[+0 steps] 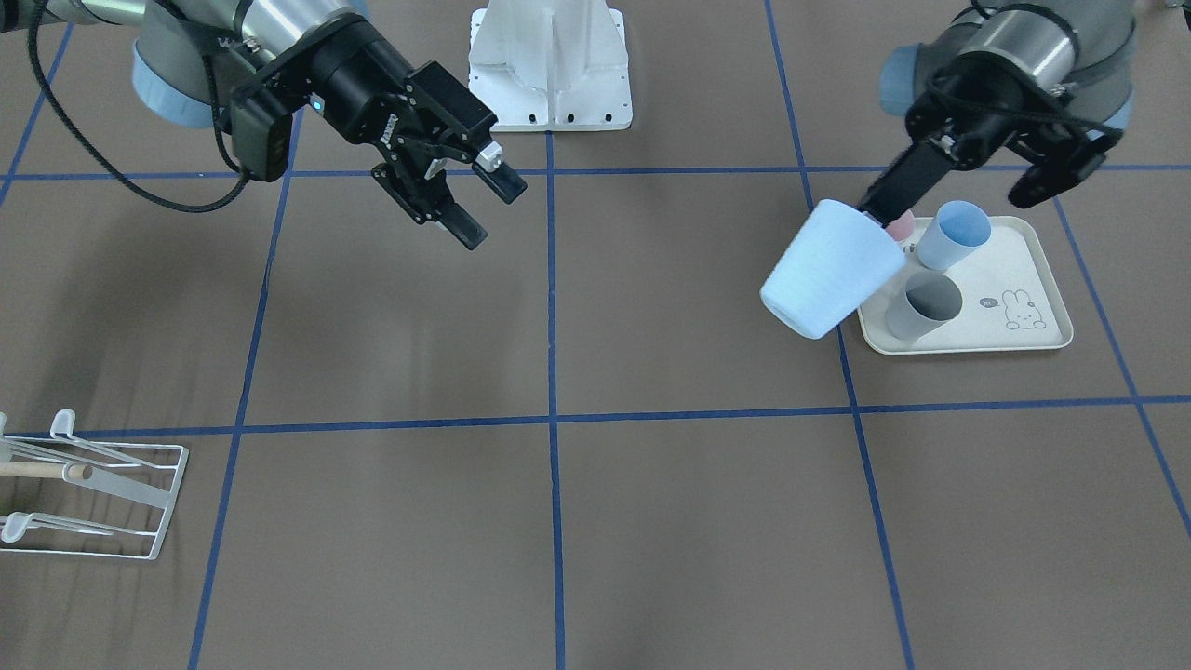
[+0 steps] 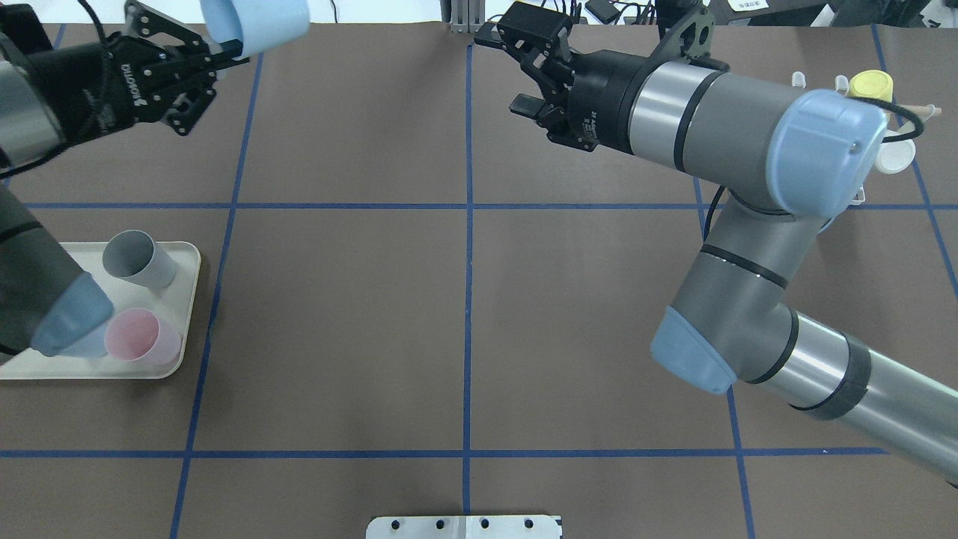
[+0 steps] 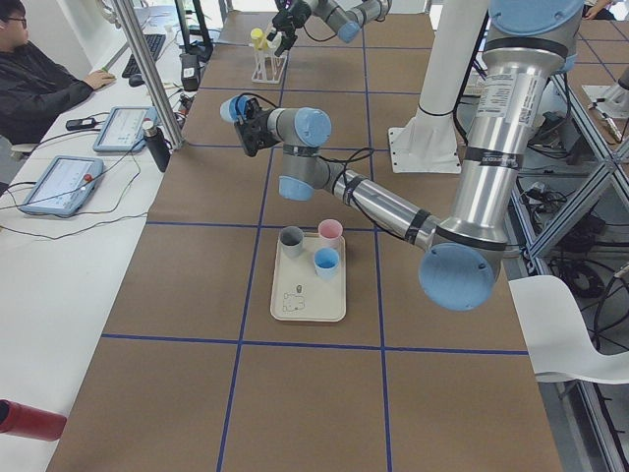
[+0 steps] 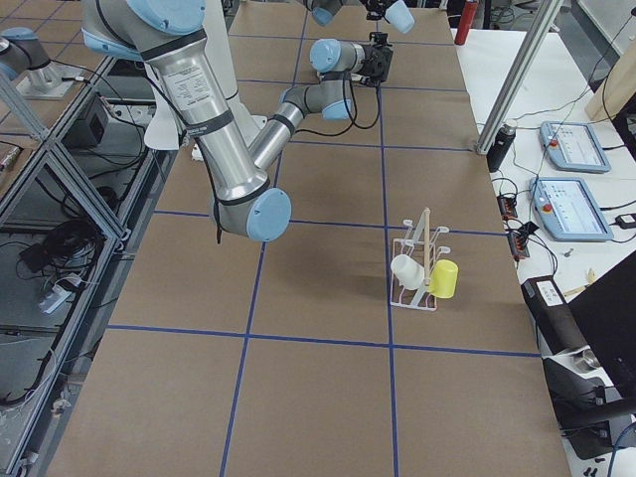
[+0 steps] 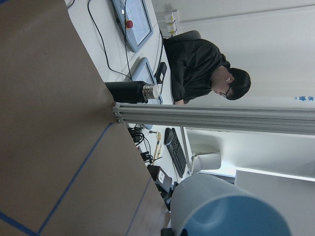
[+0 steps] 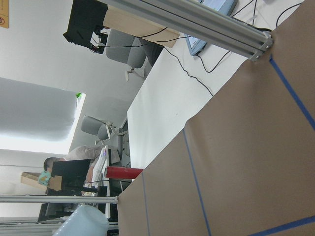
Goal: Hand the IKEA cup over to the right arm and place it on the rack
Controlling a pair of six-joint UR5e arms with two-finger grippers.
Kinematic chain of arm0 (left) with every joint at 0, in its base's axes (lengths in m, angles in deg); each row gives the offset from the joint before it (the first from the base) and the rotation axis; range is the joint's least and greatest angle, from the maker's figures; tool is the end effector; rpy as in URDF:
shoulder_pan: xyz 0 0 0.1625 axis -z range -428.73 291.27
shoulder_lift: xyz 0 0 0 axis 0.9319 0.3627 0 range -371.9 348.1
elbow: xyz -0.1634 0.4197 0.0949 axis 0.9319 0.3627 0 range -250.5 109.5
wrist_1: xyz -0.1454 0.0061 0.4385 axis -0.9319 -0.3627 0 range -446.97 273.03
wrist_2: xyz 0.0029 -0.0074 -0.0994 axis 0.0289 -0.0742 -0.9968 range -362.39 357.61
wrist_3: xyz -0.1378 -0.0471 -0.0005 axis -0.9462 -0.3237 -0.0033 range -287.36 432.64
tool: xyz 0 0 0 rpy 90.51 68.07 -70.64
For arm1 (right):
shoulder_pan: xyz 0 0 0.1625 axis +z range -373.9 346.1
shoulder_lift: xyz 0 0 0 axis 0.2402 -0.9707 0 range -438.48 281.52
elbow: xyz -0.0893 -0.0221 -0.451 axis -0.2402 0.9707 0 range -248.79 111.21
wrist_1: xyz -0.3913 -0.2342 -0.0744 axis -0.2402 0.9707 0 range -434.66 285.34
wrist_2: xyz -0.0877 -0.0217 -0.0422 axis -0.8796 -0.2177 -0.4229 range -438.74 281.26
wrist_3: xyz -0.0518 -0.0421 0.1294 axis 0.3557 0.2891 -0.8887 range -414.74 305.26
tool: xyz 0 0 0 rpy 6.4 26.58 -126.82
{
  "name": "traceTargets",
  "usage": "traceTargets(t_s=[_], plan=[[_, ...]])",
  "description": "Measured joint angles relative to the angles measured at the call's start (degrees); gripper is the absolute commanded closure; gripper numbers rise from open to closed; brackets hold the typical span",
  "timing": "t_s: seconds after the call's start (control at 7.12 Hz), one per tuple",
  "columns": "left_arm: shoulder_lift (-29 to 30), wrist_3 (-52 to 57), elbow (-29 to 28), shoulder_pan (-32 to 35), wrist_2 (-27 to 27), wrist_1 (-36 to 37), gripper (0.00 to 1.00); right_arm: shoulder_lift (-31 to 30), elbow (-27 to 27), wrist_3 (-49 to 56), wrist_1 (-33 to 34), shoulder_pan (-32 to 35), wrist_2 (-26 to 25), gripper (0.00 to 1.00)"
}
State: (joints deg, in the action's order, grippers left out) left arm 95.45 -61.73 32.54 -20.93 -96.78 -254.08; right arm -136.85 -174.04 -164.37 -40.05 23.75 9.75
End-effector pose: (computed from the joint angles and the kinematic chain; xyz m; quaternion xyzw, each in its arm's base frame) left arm 0.3308 -0.5468 0.2392 0.0015 0.8062 -0.4042 0.4321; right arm -0.4426 -0.5147 0.1032 0.1300 -0.7676 0.3098 0.5458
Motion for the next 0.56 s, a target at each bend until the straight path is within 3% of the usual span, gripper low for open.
traceTargets(t_s=[0.28, 0.56], plan=[[4.9, -6.1, -2.9, -7.5, 10.2, -4.9, 1.0, 0.8, 2.0, -2.0, -5.2, -2.3, -3.4, 0.0], [8.0, -10.3, -5.2, -11.6, 15.8, -9.8, 1.0, 1.2, 2.3, -3.0, -6.5, -2.6, -3.9, 0.0]])
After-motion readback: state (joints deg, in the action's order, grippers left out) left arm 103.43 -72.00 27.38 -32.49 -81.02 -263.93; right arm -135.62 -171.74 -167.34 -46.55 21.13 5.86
